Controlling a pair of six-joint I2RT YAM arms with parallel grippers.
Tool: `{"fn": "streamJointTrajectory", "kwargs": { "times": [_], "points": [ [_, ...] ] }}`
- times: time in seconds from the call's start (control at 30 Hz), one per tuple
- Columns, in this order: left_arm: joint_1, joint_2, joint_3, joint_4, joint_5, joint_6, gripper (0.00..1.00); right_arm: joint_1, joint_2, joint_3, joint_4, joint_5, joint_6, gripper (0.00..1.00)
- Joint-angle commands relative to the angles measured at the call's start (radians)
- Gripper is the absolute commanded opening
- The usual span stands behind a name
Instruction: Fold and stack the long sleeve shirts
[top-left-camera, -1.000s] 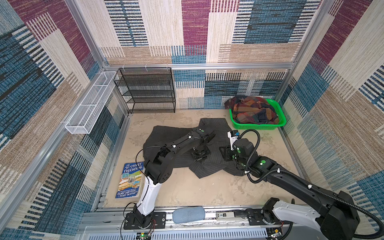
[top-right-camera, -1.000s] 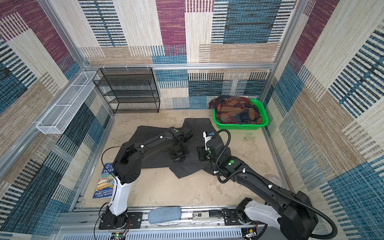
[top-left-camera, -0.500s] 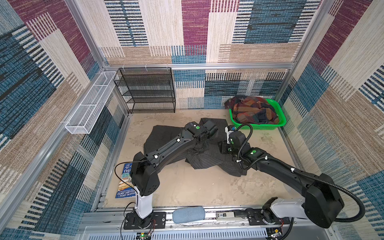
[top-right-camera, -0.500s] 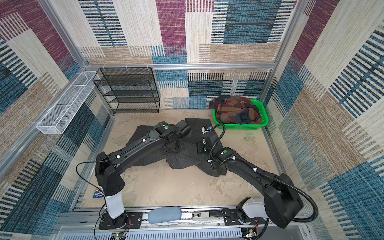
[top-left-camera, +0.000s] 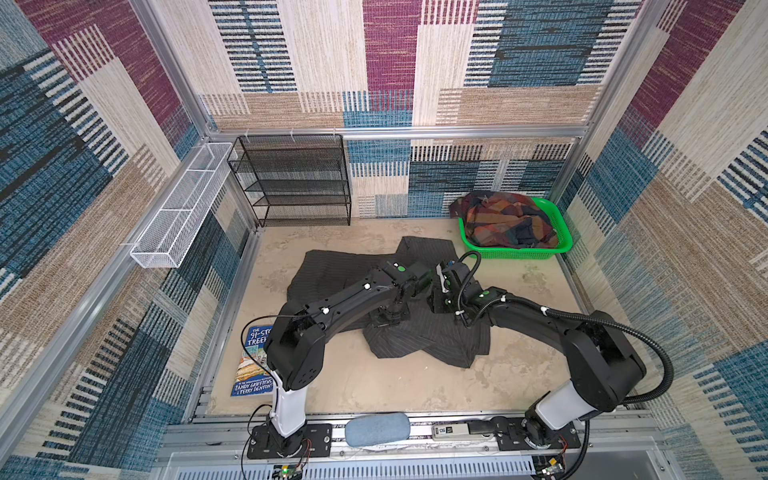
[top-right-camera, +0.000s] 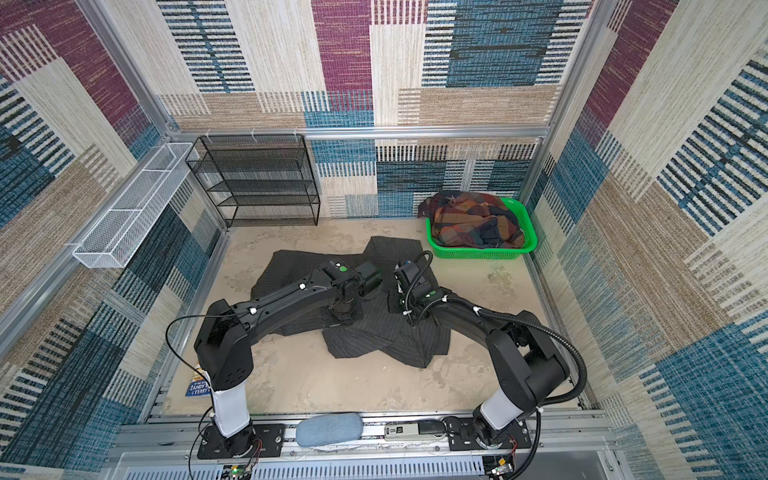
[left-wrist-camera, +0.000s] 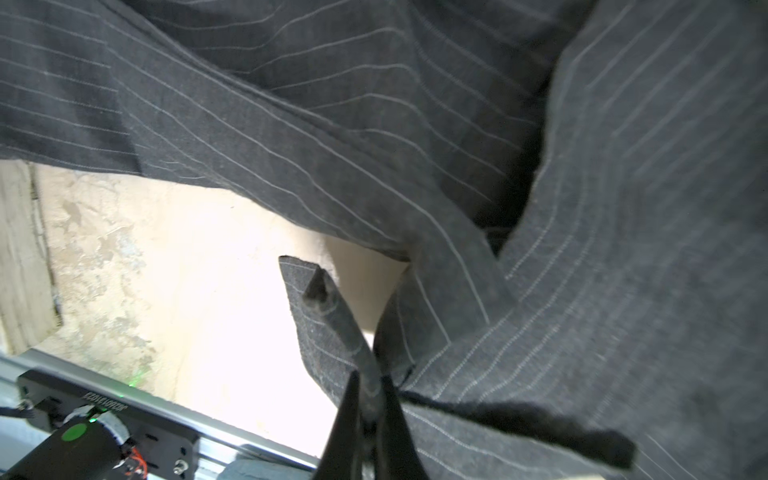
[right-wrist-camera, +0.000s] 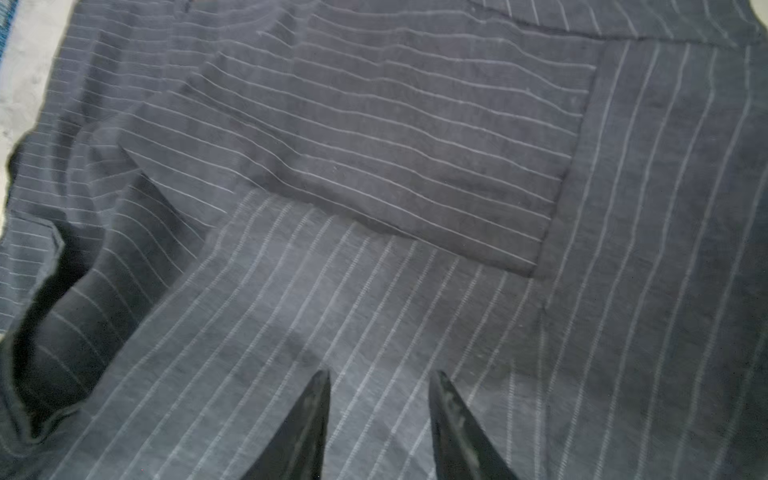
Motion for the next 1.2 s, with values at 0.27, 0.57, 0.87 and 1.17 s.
{"fn": "streamJointTrajectory", "kwargs": {
  "times": [0.27, 0.57, 0.87, 1.17],
  "points": [
    [0.001, 0.052, 0.012, -0.024, -0.034, 0.022, 0.07, -0.078, -0.017, 0.005, -0.181, -0.014, 0.050, 0.48],
    [0.001, 0.054, 0.006, -0.024, -0.021, 0.016, 0.07, -0.084, 0.042, -0.023, -0.165, -0.090, 0.032, 0.45],
    [0.000, 0.055, 0.010, -0.022, -0.016, 0.013, 0.06, -0.090, 0.063, -0.045, -0.152, -0.069, 0.027, 0.42],
    [-0.008, 0.054, 0.008, -0.022, -0.003, 0.002, 0.10, -0.097, 0.100, -0.073, -0.109, -0.101, 0.010, 0.31]
  ]
}}
